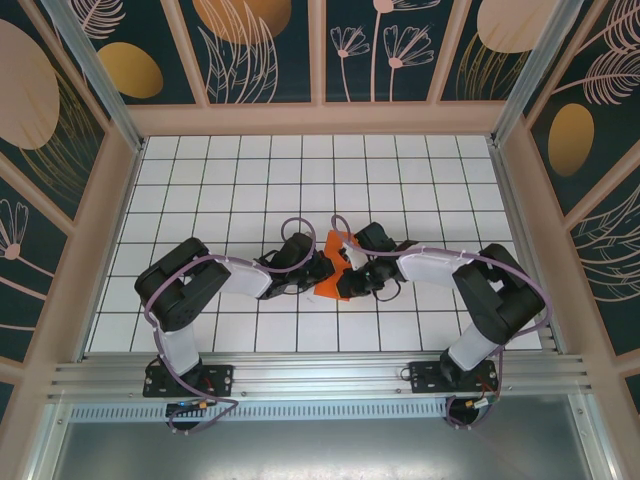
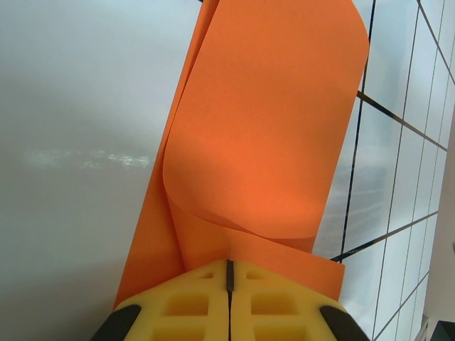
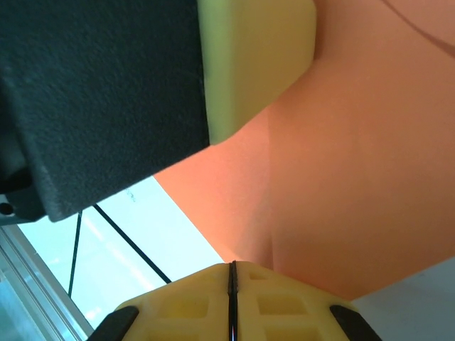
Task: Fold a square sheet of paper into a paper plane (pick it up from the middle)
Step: Fold the triangle a second time at the center of the table.
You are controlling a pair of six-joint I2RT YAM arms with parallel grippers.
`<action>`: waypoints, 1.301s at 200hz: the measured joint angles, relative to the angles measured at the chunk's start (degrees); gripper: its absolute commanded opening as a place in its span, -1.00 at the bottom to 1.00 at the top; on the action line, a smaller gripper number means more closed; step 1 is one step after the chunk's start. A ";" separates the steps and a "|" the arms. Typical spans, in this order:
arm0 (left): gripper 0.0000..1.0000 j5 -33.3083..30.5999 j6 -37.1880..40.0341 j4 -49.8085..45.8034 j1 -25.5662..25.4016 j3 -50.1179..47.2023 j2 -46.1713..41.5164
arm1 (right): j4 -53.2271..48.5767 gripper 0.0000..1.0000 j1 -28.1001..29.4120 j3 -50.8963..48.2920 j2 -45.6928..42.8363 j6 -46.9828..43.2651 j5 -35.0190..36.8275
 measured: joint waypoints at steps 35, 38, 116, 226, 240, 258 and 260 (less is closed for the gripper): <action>-0.84 0.02 0.00 0.15 0.00 -0.11 0.00 | -0.55 -0.82 -0.02 -0.81 0.57 2.36 1.86; -0.84 0.02 0.00 0.15 0.00 -0.11 0.02 | -0.37 -0.82 -0.07 -0.94 0.61 2.56 1.84; -0.83 0.00 0.00 0.31 0.00 -0.22 0.00 | -1.20 -0.76 -0.17 -0.98 -0.63 4.13 2.29; -0.84 0.02 0.00 0.31 0.00 -0.22 0.00 | -4.42 -0.73 2.34 0.98 -0.28 3.58 4.00; -0.84 0.02 0.00 0.31 0.00 -0.22 0.00 | -4.59 -0.74 1.75 0.87 -0.28 3.61 4.70; -0.84 0.02 0.00 0.28 0.00 -0.22 0.00 | -4.39 -0.74 0.74 0.09 -0.28 3.76 4.83; -0.84 0.02 0.00 0.28 0.00 -0.22 0.00 | -4.31 -0.74 0.63 -0.04 -0.28 3.82 4.76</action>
